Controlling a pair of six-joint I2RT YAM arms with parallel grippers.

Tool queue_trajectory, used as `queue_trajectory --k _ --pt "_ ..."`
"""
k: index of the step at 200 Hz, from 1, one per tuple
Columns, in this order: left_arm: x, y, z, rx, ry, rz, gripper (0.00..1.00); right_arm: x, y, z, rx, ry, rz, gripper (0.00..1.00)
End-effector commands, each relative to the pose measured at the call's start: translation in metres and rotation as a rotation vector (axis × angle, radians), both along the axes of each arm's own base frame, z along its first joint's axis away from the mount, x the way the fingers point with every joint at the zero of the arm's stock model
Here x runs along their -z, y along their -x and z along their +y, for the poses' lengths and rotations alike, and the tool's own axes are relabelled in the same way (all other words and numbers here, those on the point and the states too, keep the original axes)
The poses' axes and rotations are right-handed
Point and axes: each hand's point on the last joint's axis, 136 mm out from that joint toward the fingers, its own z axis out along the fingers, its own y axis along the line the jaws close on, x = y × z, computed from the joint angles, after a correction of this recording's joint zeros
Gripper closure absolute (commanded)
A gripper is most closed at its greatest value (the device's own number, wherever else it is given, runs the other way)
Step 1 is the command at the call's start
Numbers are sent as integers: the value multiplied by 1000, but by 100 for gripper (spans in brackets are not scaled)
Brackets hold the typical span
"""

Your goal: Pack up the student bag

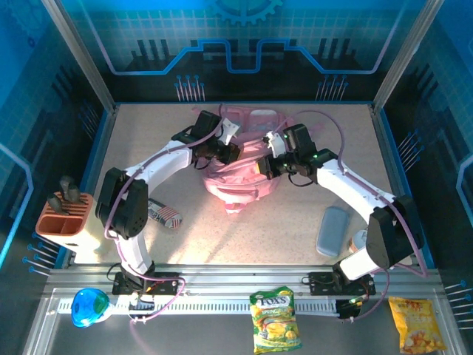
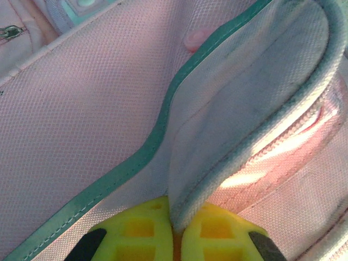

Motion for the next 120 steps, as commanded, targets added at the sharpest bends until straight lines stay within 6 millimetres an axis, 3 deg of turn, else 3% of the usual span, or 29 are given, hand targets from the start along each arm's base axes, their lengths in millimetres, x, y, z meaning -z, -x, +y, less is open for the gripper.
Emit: queue_trajectory --k 1,50,74,91,104,120 --pt "-29 -17 -15 -18 94 -44 98 6 17 19 -82 13 20 100" --pt "-42 -26 -27 -76 218 4 100 21 16 56 -99 -37 49 100" --pt "-43 -28 -23 -86 205 -17 100 20 10 48 -20 -44 48 100" --pt "-42 -28 -16 -97 178 -39 100 5 -2 22 136 -124 68 85" --pt "-42 -26 -13 -99 164 -56 100 -12 -3 8 203 -255 73 67" --pt "-45 -23 -10 -95 163 -78 100 -26 0 -6 276 -355 72 55"
